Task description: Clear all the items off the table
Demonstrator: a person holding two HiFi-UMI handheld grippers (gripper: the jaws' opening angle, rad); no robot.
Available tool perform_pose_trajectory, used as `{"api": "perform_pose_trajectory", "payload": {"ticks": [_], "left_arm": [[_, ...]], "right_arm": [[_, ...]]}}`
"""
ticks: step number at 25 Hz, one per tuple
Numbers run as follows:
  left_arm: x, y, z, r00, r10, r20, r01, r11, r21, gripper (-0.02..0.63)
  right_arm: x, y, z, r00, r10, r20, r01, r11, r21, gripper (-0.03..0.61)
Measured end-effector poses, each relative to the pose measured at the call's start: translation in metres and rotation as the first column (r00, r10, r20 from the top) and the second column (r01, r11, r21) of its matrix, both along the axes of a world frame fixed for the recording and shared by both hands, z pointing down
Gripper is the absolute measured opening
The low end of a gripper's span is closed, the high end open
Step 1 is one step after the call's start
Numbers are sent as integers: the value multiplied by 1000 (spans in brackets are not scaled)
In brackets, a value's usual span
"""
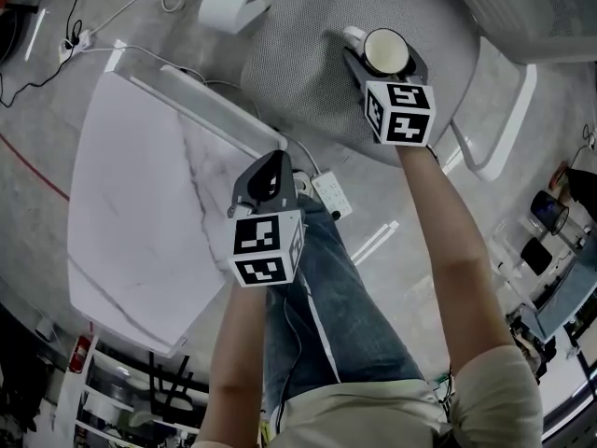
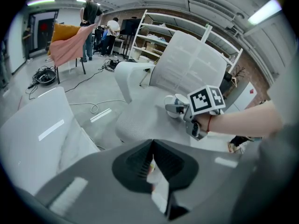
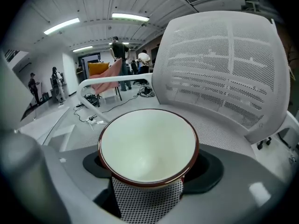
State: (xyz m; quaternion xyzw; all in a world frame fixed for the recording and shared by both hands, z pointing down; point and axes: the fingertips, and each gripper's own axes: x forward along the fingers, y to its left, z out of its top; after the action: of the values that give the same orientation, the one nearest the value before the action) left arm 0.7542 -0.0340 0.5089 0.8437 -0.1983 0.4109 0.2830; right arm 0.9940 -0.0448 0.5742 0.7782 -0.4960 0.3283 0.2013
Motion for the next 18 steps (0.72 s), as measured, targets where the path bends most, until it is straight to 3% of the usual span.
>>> {"api": "perform_pose_trajectory", "payload": {"ticks": [11,14,18], "left_arm": [[-11,-7,1,1000,-19,2,19,1000,-1,9],[-13,-6,1,1000,-24,2,24,1000,0,9],[-18,-2,-3,1000,-21,-2,21,1000,5,9]], "right_arm": [[-2,-2,1,999,24,-29,-24,1000,8,405],[-4,0,5,1000,24,-12,-24,1000,5,457],[-9,7,4,999,51,12,-52,999,12,463]]}}
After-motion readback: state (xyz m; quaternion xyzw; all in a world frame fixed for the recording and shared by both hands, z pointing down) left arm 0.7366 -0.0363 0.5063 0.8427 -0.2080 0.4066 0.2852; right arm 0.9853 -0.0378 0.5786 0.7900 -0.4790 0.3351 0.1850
